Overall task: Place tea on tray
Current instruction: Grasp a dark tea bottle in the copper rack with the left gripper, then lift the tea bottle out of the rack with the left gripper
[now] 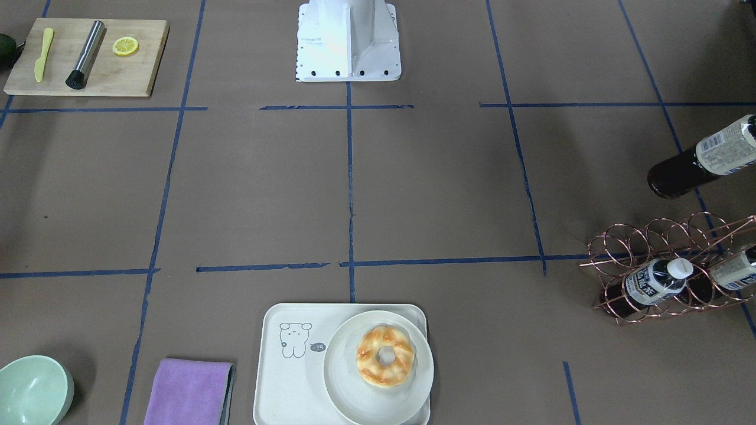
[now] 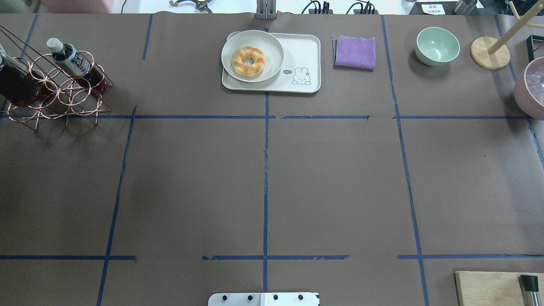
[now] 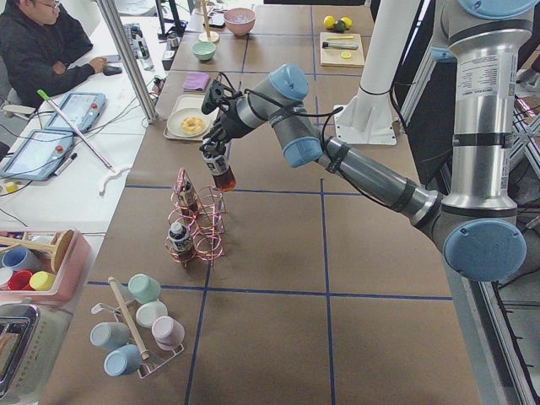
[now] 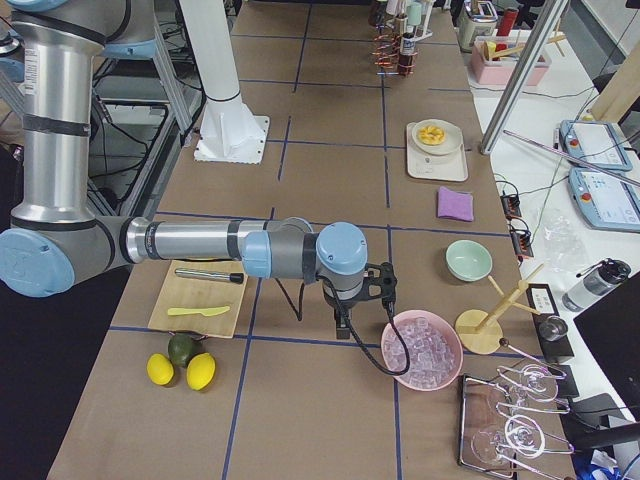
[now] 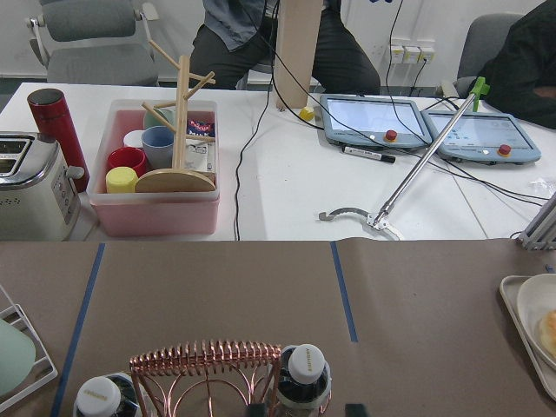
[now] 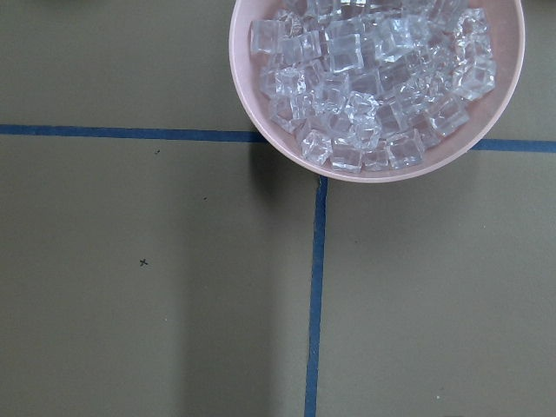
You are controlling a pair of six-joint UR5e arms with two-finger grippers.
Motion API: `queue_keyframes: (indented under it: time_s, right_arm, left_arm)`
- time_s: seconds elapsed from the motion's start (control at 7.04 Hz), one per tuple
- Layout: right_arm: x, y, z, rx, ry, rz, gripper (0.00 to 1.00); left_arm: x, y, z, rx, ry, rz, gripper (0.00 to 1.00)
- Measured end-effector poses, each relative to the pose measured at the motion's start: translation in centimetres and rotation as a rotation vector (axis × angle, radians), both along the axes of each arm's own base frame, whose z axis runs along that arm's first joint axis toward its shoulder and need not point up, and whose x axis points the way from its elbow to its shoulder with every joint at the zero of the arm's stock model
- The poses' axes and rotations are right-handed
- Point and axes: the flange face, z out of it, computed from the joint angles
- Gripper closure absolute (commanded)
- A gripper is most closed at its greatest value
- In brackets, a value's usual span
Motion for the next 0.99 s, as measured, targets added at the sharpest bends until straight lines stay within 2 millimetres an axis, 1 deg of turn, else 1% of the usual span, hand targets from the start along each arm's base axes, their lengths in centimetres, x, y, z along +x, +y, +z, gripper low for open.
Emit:
queue_keyframes:
  time_s: [0.14, 0.28, 0.43, 0.57, 0.71, 0.85, 0.99]
  right_arm:
    - [0.0, 0.0, -0.1, 0.002, -0.004, 0.000, 0.00]
    - [-0.1, 0.0, -0.3, 0.005, -0.010, 0.000, 0.00]
    - [-0.1, 0.0, -0.5, 0.008, -0.014, 0.000, 0.00]
    - [-0.1, -0.1, -0.5, 0.009, -0.015, 0.000, 0.00]
    - [-0.1, -0.2, -0.8, 0.013, -0.014, 0.000, 0.00]
    - [-0.1, -0.7, -1.4, 0.014, -0.014, 0.010, 0.00]
    - [0.0, -1.3, -2.0, 0.007, -0.014, 0.027, 0.00]
  left_arm:
    - [1.5, 0.2, -0.8, -0.002, 0.015, 0.018, 1.00]
    - [3.8, 0.2, -1.8, -0.011, 0.031, 0.030, 1.00]
    - [6.8, 0.2, -3.6, -0.023, 0.026, 0.039, 1.00]
    - [10.2, 0.3, -6.3, -0.037, 0.012, 0.047, 1.00]
    - [13.6, 0.3, -9.7, -0.052, 0.009, 0.048, 1.00]
    - [17.1, 0.4, -13.0, -0.063, 0.000, 0.053, 1.00]
    - [21.0, 0.9, -16.0, -0.073, -0.014, 0.060, 1.00]
